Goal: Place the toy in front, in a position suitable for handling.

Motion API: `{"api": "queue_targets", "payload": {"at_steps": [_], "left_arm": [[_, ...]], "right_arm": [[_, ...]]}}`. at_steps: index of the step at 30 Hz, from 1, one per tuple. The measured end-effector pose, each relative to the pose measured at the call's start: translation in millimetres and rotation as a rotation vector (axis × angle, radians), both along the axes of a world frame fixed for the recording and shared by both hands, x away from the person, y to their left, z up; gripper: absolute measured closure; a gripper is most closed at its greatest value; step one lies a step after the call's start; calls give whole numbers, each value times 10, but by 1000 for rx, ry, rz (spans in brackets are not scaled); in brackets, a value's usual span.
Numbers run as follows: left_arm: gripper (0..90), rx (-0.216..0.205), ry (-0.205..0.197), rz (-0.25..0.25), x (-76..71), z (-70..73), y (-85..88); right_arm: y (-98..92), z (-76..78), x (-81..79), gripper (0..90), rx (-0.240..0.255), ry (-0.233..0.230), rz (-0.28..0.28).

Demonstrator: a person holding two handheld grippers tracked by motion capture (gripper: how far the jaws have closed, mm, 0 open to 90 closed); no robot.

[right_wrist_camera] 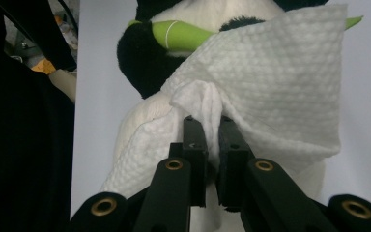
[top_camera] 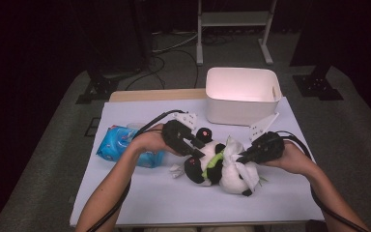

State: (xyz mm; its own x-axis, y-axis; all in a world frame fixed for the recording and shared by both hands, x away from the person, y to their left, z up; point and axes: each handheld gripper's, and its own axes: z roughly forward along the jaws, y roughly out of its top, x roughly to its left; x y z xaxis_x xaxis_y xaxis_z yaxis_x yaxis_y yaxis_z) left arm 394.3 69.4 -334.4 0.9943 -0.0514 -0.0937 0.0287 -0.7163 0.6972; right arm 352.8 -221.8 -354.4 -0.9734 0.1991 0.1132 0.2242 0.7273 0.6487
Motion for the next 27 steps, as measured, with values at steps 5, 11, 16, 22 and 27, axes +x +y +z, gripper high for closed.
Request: {"api": "queue_targets", "payload": {"at_steps": [5,11,16,22,27], "left_arm": [[587,10,4,25,48,-27,75],[587,38,28,22,40,-195,56],[607,25,41,33,11,-263,61],[622,34,46,25,-66,-294,57],[622,40,52,16,-163,-301,46]], "right_arm": [[-34,-30,-52,841,22,-3,9],[-50,-39,-86,841,31,-24,16],[-60,-41,-66,841,36,-17,12],[-49,-22,-24,845,30,-17,15],[-49,-17,13,847,31,-17,25]]}}
